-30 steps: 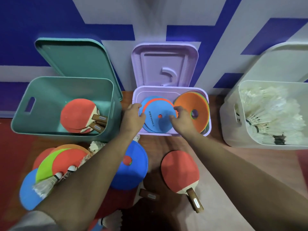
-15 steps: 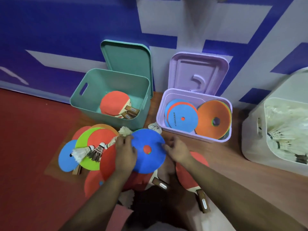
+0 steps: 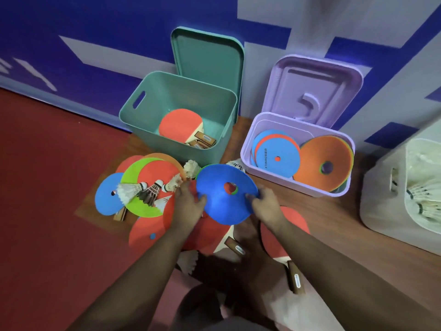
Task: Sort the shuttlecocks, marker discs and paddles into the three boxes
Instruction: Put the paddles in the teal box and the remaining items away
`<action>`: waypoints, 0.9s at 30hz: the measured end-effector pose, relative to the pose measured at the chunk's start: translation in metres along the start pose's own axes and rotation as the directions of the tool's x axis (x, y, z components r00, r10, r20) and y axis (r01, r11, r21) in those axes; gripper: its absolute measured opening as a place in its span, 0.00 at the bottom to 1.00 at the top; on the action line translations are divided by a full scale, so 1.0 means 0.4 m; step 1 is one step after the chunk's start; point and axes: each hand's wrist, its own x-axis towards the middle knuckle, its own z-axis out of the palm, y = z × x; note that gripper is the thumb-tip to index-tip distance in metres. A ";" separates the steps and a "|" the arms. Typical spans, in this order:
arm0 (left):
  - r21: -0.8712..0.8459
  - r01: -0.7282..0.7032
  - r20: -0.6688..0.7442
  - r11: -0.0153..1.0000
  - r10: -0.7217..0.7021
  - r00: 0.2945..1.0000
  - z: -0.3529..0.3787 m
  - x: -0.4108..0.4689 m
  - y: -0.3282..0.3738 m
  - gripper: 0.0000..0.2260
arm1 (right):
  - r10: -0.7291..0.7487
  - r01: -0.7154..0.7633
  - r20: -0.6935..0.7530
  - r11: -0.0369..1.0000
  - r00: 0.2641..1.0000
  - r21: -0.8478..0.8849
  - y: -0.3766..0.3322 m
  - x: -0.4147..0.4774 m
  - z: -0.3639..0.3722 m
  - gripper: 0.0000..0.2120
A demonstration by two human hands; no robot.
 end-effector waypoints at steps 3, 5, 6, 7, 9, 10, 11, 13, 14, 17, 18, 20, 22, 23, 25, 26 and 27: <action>-0.036 -0.024 -0.037 0.999 0.022 0.999 -0.022 -0.020 0.020 0.30 | -0.096 0.095 -0.075 0.995 0.993 -0.023 -0.023 -0.039 -0.057 0.10; -0.048 -0.042 -0.043 0.998 0.039 0.998 -0.038 -0.032 0.033 0.30 | -0.157 0.154 -0.132 0.988 0.979 -0.026 -0.033 -0.055 -0.076 0.10; -0.029 -0.047 -0.063 0.998 0.045 0.997 -0.047 -0.037 0.035 0.29 | -0.172 0.169 -0.152 0.985 0.973 -0.030 -0.036 -0.062 -0.081 0.09; 0.014 -0.055 -0.095 0.998 0.056 0.994 -0.056 -0.038 0.033 0.28 | -0.177 0.174 -0.168 0.984 0.970 -0.032 -0.039 -0.067 -0.084 0.08; 0.105 -0.041 -0.129 0.994 0.054 0.990 -0.076 -0.041 0.027 0.27 | -0.166 0.168 -0.190 0.986 0.968 -0.004 -0.035 -0.075 -0.089 0.07; 0.117 -0.023 -0.102 0.993 0.035 0.994 -0.087 -0.044 0.027 0.27 | -0.146 0.156 -0.196 0.987 0.970 0.036 -0.033 -0.081 -0.091 0.08; 0.110 -0.009 -0.061 0.994 0.016 0.998 -0.097 -0.047 0.027 0.26 | -0.114 0.133 -0.197 0.988 0.974 0.083 -0.028 -0.086 -0.092 0.09; 0.103 -0.005 0.004 0.995 0.004 1.000 -0.108 -0.052 0.025 0.25 | -0.043 0.078 -0.200 0.982 0.979 0.172 -0.023 -0.095 -0.097 0.10; 0.107 -0.011 0.021 0.994 0.009 1.000 -0.111 -0.053 0.022 0.23 | -0.009 0.053 -0.200 0.975 0.980 0.215 -0.019 -0.098 -0.099 0.10; 0.102 -0.032 0.044 0.994 0.027 0.999 -0.108 -0.040 0.011 0.18 | 0.062 0.006 -0.213 0.952 0.975 0.307 -0.004 -0.102 -0.103 0.09; 0.086 -0.043 0.052 0.995 0.038 0.998 -0.106 -0.032 0.008 0.16 | 0.078 0.001 -0.232 0.947 0.970 0.323 -0.001 -0.107 -0.104 0.10; 0.044 -0.052 0.061 0.998 0.050 0.997 -0.107 -0.011 0.009 0.13 | 0.104 0.002 -0.290 0.938 0.951 0.346 -0.012 -0.123 -0.112 0.08; 0.011 -0.059 0.046 0.998 0.058 0.997 -0.115 0.015 0.009 0.12 | 0.131 0.013 -0.367 0.931 0.921 0.366 -0.029 -0.137 -0.123 0.07; -0.006 -0.053 0.032 0.999 0.054 0.998 -0.122 0.029 0.010 0.12 | 0.143 0.029 -0.403 0.920 0.904 0.390 -0.038 -0.141 -0.129 0.08; -0.037 -0.039 -0.007 0.999 0.039 0.999 -0.138 0.057 0.012 0.11 | 0.179 0.060 -0.464 0.888 0.868 0.456 -0.058 -0.147 -0.136 0.09; -0.059 -0.031 -0.027 0.998 0.029 0.999 -0.148 0.069 0.016 0.11 | 0.202 0.076 -0.486 0.867 0.851 0.493 -0.069 -0.149 -0.136 0.10; -0.091 -0.019 -0.037 0.996 0.016 0.999 -0.159 0.081 0.020 0.10 | 0.222 0.095 -0.499 0.841 0.837 0.533 -0.079 -0.149 -0.135 0.10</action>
